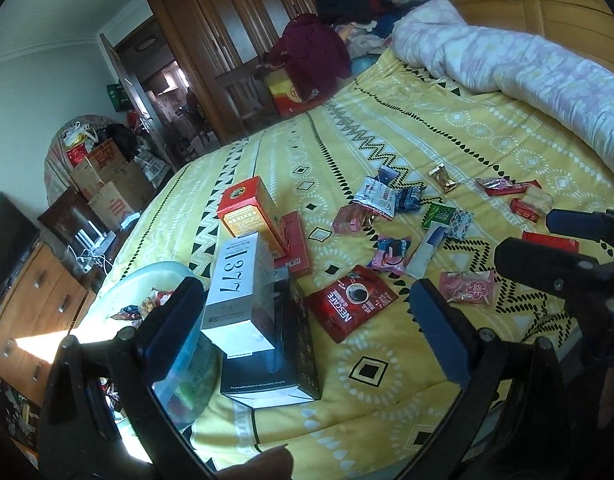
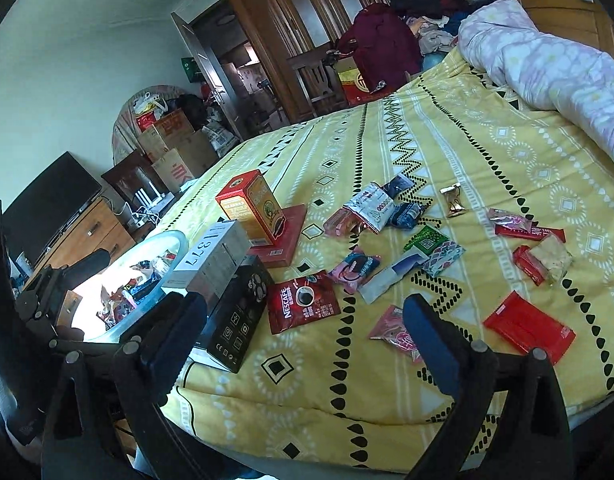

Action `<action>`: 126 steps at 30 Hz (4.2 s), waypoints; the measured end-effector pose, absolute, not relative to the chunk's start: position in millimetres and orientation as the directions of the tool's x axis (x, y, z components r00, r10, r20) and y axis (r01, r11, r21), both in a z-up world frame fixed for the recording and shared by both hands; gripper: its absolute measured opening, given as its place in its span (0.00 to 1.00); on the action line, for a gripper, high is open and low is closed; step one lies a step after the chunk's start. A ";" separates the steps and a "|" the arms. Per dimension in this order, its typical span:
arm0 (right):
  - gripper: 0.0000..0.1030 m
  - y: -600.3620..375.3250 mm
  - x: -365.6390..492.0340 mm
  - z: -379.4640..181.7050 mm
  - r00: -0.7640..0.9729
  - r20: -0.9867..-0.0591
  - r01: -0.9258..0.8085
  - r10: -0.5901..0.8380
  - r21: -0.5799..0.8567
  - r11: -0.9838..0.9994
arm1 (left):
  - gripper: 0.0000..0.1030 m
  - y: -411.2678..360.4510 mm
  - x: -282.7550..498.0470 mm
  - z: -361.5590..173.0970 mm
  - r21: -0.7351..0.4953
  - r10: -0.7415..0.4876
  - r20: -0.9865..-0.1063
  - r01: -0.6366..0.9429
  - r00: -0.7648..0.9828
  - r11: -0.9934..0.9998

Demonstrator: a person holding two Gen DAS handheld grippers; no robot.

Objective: Organize snacks
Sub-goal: 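Move both open tools back over the snacks on the bed, then grasp the pink flamingo packet with the left tool while the right tool grasps the clear cake bag, then carry the flamingo packet and cake bag over the glass bowl with both tools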

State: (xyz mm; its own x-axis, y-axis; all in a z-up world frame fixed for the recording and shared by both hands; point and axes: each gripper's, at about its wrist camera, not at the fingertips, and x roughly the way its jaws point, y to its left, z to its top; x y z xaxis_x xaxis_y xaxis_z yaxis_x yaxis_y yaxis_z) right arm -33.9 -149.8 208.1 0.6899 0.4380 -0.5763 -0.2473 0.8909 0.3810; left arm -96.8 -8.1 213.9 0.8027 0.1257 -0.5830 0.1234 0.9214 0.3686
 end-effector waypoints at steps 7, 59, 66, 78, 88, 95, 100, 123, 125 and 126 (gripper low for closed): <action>1.00 -177.2 -29.1 174.2 0.647 -0.618 -0.220 0.446 0.409 0.885 | 1.00 -24.1 -78.9 178.2 0.283 0.074 -0.702 0.183 0.708 0.941; 1.00 -241.7 -5.0 24.7 0.595 -0.750 -0.111 0.288 0.278 0.954 | 0.40 -53.5 15.3 32.2 -0.194 -0.245 -0.927 0.196 0.285 0.961; 1.00 -267.6 -0.9 53.1 0.562 -0.751 -0.078 0.347 0.370 0.926 | 0.40 -39.2 17.2 31.0 -0.224 -0.273 -0.922 0.200 0.273 0.954; 1.00 -353.5 123.0 67.5 0.465 -0.868 0.110 0.175 0.253 0.961 | 0.41 -33.0 12.2 25.3 -0.257 -0.313 -0.908 0.220 0.278 0.941; 1.00 -371.0 154.3 35.4 0.375 -0.927 -0.015 0.024 0.020 1.000 | 0.43 -27.8 16.6 20.8 -0.303 -0.355 -0.897 0.216 0.265 0.928; 0.66 -394.3 148.1 42.0 0.421 -0.892 0.016 0.166 0.190 0.982 | 0.43 -24.7 16.4 22.1 -0.328 -0.370 -0.893 0.194 0.256 0.925; 0.62 -397.7 118.9 67.2 0.507 -0.842 0.050 0.184 0.242 0.969 | 0.42 -24.4 11.0 27.9 -0.308 -0.354 -0.896 0.199 0.268 0.930; 0.60 -258.4 60.7 151.2 0.649 -0.678 -0.132 0.344 0.346 0.929 | 0.31 18.8 -19.9 146.0 -0.209 -0.319 -0.738 0.249 0.595 0.946; 0.60 -234.3 62.3 166.8 0.653 -0.661 -0.178 0.371 0.341 0.923 | 0.29 33.0 -22.2 156.5 -0.208 -0.304 -0.723 0.225 0.621 0.952; 0.60 -222.2 63.2 174.3 0.656 -0.651 -0.201 0.382 0.337 0.920 | 0.28 42.1 -23.7 162.6 -0.206 -0.295 -0.713 0.212 0.636 0.955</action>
